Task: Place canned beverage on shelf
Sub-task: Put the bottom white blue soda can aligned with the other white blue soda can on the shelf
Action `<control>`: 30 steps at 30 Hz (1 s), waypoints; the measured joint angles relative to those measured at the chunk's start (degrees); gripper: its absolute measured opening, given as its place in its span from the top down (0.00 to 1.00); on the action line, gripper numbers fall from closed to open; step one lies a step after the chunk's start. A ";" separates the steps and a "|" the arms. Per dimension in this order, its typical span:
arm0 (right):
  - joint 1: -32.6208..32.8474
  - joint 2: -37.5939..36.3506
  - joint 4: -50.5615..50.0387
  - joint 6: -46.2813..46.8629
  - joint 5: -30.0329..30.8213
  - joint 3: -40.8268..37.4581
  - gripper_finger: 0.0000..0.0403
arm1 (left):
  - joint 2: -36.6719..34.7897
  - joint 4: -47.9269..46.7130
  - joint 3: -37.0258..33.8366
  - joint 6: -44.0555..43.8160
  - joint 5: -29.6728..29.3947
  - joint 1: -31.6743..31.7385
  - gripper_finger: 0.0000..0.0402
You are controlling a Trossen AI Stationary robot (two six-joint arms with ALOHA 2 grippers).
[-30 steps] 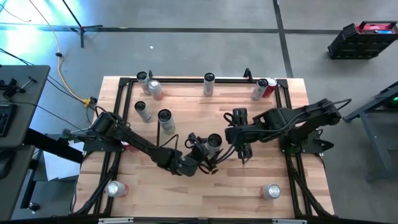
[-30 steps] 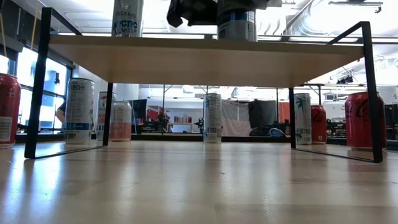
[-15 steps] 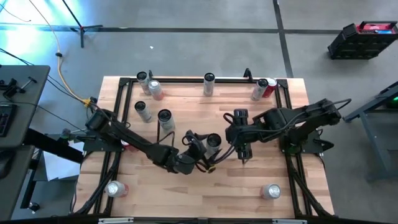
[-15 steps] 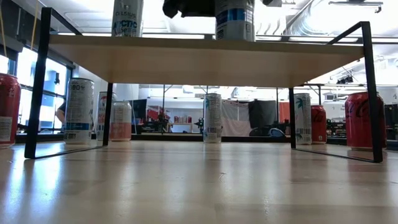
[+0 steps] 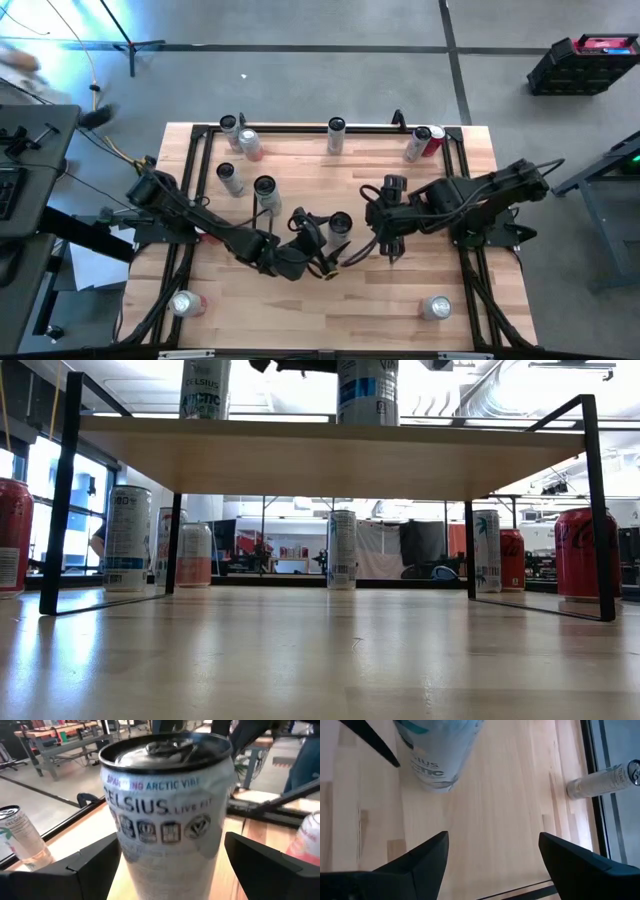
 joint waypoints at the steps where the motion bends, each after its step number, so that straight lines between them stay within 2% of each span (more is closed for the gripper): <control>1: 0.32 0.08 0.06 0.13 0.32 0.00 0.27 | -0.38 -0.33 0.00 0.00 0.12 -0.07 0.15; 7: 1.57 1.26 0.39 0.94 4.00 0.00 0.27 | -3.02 -3.28 0.02 0.02 1.54 -0.31 0.15; 20: 1.61 6.84 2.03 -0.83 5.80 0.00 0.27 | -4.91 -7.77 0.02 -1.21 7.58 -0.57 0.15; 30: 1.61 6.95 6.52 -1.66 6.14 0.00 0.27 | -7.57 -11.41 0.02 0.00 6.32 -1.03 0.15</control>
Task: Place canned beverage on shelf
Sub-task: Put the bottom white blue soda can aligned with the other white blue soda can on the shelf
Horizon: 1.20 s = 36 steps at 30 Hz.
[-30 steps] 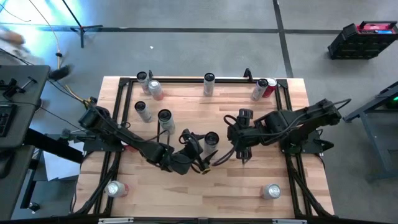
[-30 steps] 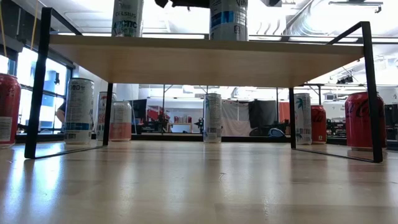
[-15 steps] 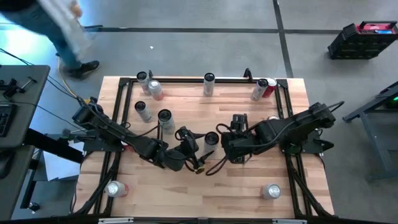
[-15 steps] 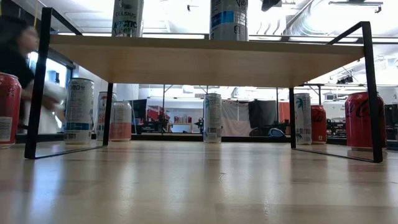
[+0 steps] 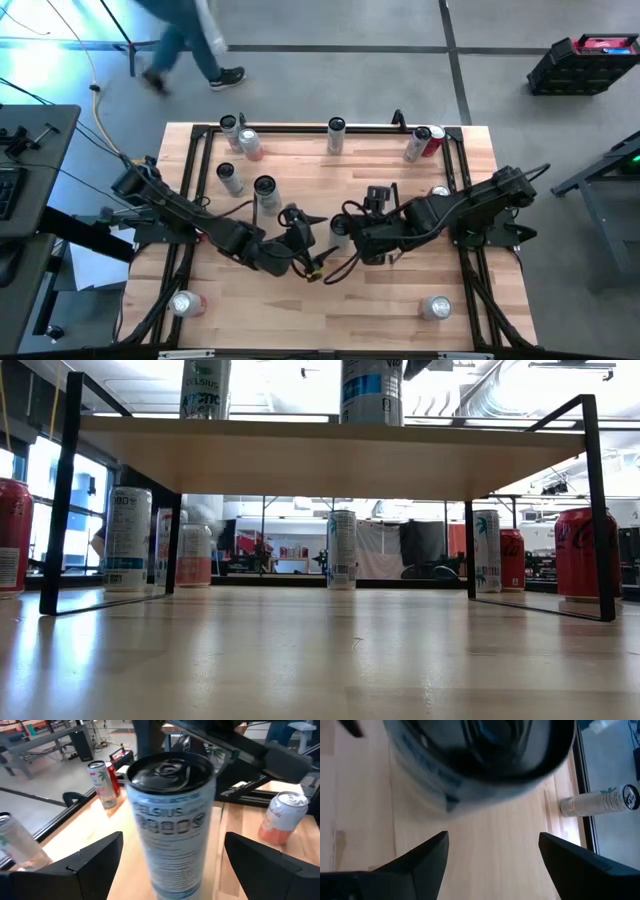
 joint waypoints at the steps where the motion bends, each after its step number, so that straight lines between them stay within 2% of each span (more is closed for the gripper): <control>1: -0.01 0.00 0.53 -0.21 0.00 0.00 0.27 | -0.31 -0.77 0.00 0.01 -0.28 0.00 0.15; 13: -0.04 0.00 5.69 -2.61 -0.24 0.00 0.27 | -8.55 -7.24 -0.03 0.69 0.42 -1.06 0.15; 19: -0.79 0.70 8.96 -5.24 -0.11 0.00 0.27 | -16.08 -6.50 0.00 6.32 -0.66 -2.28 0.15; 24: -2.02 1.98 12.83 -8.70 -0.17 0.00 0.27 | -19.19 -5.87 0.00 8.11 -0.56 -2.16 0.15; 36: -6.02 2.71 24.52 -16.99 -6.14 0.00 0.27 | -23.13 -5.86 0.00 12.72 -0.69 -2.16 0.15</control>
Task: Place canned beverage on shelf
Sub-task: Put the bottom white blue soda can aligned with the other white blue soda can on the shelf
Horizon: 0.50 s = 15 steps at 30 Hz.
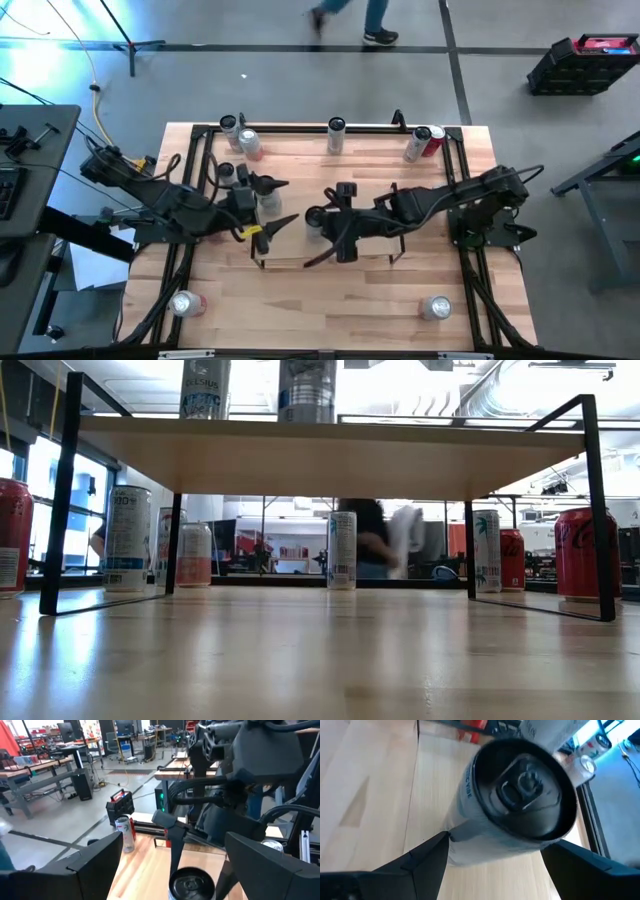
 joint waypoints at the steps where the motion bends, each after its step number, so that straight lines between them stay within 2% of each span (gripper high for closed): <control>1: -0.41 0.13 0.48 -0.26 -0.47 0.00 0.27 | -0.24 -0.10 0.00 0.35 0.03 0.00 0.15; 9: -2.69 1.42 4.83 -1.44 -6.19 0.00 0.27 | -0.44 -0.93 0.00 0.98 0.64 -0.22 0.15; 15: -3.05 2.24 7.65 -1.46 -7.97 0.00 0.27 | -1.65 -2.31 -0.02 0.86 0.64 -0.49 0.15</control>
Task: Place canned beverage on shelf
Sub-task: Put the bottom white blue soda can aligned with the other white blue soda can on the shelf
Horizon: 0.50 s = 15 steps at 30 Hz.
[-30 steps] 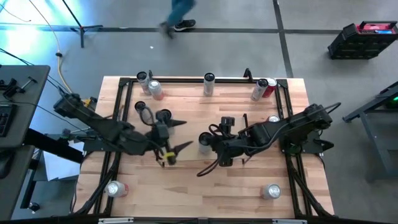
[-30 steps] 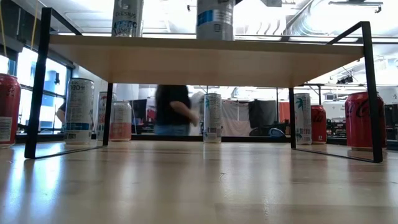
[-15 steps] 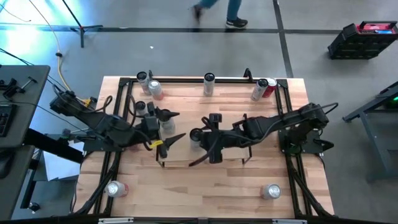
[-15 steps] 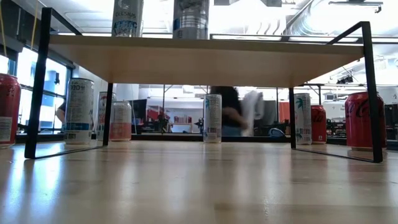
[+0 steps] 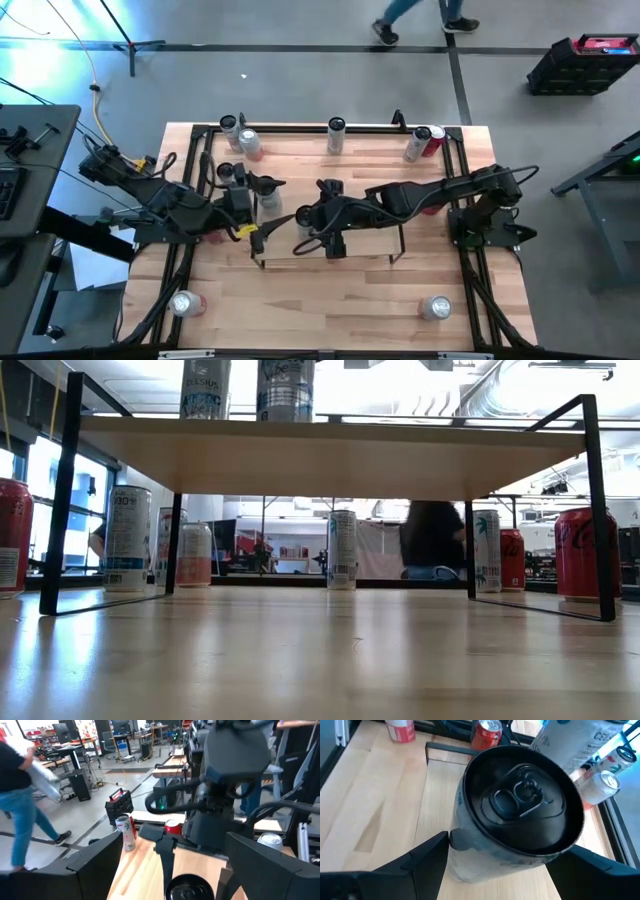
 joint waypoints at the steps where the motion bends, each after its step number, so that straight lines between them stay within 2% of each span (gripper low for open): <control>1: 0.00 0.04 0.36 -0.02 -0.21 0.00 0.27 | -0.44 0.10 0.00 0.00 0.00 -0.01 0.15; 15: -0.04 0.19 5.66 -1.07 0.09 -0.02 0.27 | -6.46 0.17 0.00 -0.58 4.53 -0.07 0.15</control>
